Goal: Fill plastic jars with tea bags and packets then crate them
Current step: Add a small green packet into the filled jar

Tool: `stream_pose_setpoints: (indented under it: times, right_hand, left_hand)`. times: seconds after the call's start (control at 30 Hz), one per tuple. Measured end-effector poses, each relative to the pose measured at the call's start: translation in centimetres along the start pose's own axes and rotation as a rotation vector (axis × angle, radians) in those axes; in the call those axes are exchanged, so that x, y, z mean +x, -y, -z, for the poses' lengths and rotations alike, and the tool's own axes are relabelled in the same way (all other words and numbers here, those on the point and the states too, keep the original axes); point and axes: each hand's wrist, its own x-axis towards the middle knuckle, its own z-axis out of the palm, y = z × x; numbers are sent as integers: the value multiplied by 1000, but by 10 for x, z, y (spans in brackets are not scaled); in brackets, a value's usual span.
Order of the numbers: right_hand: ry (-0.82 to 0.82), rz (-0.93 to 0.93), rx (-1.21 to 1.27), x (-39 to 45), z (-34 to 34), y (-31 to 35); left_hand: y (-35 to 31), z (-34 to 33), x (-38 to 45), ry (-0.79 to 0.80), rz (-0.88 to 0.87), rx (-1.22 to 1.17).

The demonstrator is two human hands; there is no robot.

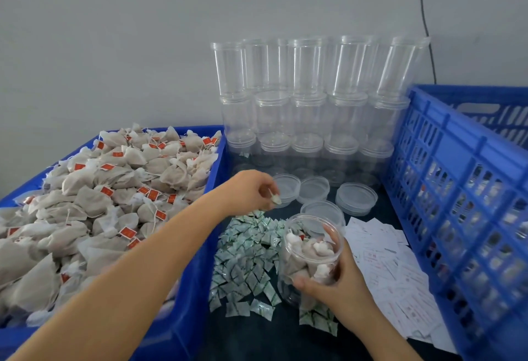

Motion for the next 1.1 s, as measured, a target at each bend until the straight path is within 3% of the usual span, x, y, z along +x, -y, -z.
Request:
stream_pose_setpoints:
  times: [0.17, 0.3, 0.83, 0.97, 1.1]
  right_hand:
    - [-2, -15, -15, -2, -3, 0]
    - [-7, -27, 1, -2, -6, 0]
    - [-2, -3, -5, -3, -7, 6]
    - [-17, 0, 11, -7, -2, 14]
    - [-61, -9, 24, -17, 13, 24]
  left_hand:
    - [-46, 12, -25, 72, -206, -141]
    - [-64, 1, -32, 195, -250, 28]
    - [-69, -29, -26, 121, -307, 455]
    - [-74, -20, -26, 6, -332, 306]
    - [-72, -15, -13, -161, -202, -147]
